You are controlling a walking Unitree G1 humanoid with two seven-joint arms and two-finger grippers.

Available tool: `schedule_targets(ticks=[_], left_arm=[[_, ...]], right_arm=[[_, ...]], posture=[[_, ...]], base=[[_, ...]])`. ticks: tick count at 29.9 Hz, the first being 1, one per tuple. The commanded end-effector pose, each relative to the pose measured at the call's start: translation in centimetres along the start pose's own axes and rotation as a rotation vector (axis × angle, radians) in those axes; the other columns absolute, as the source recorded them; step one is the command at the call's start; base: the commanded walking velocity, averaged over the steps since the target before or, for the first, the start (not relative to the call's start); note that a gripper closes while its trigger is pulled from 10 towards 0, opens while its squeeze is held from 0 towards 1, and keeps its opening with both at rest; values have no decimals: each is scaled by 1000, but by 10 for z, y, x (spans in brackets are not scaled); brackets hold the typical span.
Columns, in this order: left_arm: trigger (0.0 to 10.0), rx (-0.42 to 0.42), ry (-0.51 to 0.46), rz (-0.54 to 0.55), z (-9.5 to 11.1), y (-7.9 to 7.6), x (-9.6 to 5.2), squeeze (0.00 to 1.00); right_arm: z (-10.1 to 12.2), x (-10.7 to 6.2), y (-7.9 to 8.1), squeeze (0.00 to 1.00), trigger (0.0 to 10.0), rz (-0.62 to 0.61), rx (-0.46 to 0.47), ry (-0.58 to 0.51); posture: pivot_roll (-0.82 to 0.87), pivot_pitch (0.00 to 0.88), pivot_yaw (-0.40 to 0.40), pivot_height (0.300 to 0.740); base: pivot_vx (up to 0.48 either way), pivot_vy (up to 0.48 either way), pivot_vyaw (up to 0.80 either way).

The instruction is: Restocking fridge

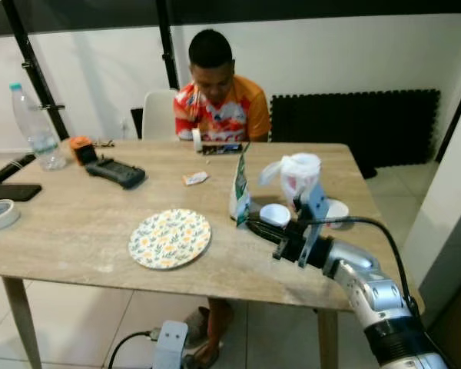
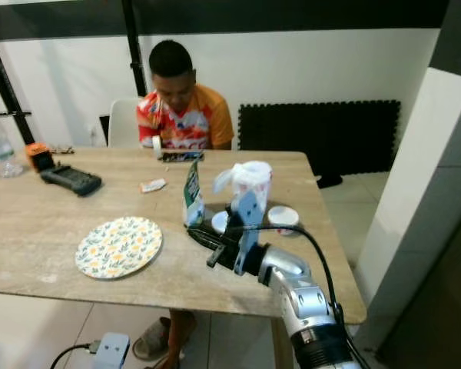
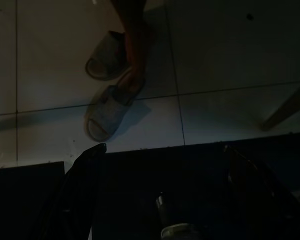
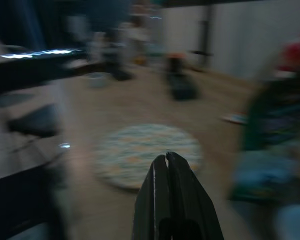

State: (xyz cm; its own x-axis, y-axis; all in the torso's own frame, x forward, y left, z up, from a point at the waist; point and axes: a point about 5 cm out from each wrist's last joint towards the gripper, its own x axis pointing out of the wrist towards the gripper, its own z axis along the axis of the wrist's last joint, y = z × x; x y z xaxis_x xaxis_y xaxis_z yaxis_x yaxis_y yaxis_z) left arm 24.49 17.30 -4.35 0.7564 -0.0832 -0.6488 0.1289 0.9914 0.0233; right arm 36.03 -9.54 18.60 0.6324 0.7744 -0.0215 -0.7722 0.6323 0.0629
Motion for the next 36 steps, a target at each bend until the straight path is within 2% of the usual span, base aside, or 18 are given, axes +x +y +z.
schedule_targets(ticks=[1, 2, 3, 5, 6, 11, 14, 21, 22, 23, 24, 26, 29, 31, 32, 33, 35, 36], left_arm=[[10000, -9, 10, 16, -7, 3, -3, 0], [10000, -8, 9, 19, -9, 2, -3, 0], [10000, -9, 4, 22, -11, 1, -4, 0], [10000, -9, 1, 24, -12, 1, -5, 0], [10000, -12, -4, 28, -13, 0, -6, 0], [10000, -20, -13, 38, -19, 3, -9, 0], [10000, -19, -12, 40, -20, 4, -10, 0], [10000, 7, -29, 37, -14, 10, -11, 0], [10000, 11, -38, 36, -11, 11, -11, 0], [10000, 11, -38, 36, -11, 11, -11, 0], [10000, 15, -52, 35, -8, 11, -11, 0], [10000, 10, -108, 25, 1, 10, -12, 0], [10000, 7, -124, 22, 3, 10, -12, 0], [10000, -6, -190, -26, 11, 5, -15, 0], [10000, -6, -190, -26, 11, 5, -15, 0], [10000, 5, -233, -68, 16, 1, -18, 0], [10000, 83, -330, -187, 27, -10, -30, 0], [10000, 83, -330, -187, 27, -10, -30, 0]], right_arm=[[-3, 2, -8, 0, 10000, -90, -11, 1], [-3, 4, -12, 0, 10000, -129, -13, 0], [-3, 5, -16, 584, 10000, -170, -19, 0], [-4, 6, -18, 584, 10000, -198, -24, -1], [-6, 7, -21, 1000, 10000, -225, -10, -2], [-13, 12, -28, 1000, 10000, -302, 3, 21], [-14, 15, -28, 1000, 10000, -308, -11, 32], [-19, 24, -28, 1000, 10000, -344, -159, 128], [-18, 25, -28, 267, 10000, -347, -178, 137], [-18, 25, -28, 267, 10000, -347, -178, 137], [-17, 26, -29, 0, 10000, -350, -202, 147], [-16, 28, -29, 0, 10000, -348, -236, 164], [-16, 28, -28, 0, 10000, -346, -239, 166], [-15, 30, -28, 0, 10000, -342, -266, 173], [-15, 30, -28, 0, 10000, -342, -266, 173], [-14, 30, -28, 0, 10000, -343, -283, 178], [-13, 31, -29, 0, 10000, -360, -316, 191], [-13, 31, -29, 0, 10000, -360, -316, 191]], posture=[[-47, 87, -24, 740], [-39, 89, -45, 740], [-29, 92, -63, 740], [-29, 92, -63, 740], [-20, 99, -78, 740], [-10, 114, -81, 740], [-10, 117, -77, 740], [-5, 155, -63, 740], [0, 168, -65, 740], [0, 168, -65, 740], [3, 176, -67, 740], [10, 191, -70, 740], [10, 191, -70, 740], [22, 218, -73, 740], [22, 218, -73, 740], [30, 232, -74, 740], [47, 263, -74, 740], [47, 263, -74, 740]], base=[[0, 0, 0], [0, 0, 0], [0, 0, 0], [0, 0, 0], [0, 0, 0], [0, 0, 0], [0, 0, 0], [0, 0, 0], [0, 0, 0], [0, 0, 0], [0, 0, 0], [0, 0, 0], [0, 0, 0], [0, 0, 0], [0, 0, 0], [0, 0, 0], [0, 0, 0], [0, 0, 0]])
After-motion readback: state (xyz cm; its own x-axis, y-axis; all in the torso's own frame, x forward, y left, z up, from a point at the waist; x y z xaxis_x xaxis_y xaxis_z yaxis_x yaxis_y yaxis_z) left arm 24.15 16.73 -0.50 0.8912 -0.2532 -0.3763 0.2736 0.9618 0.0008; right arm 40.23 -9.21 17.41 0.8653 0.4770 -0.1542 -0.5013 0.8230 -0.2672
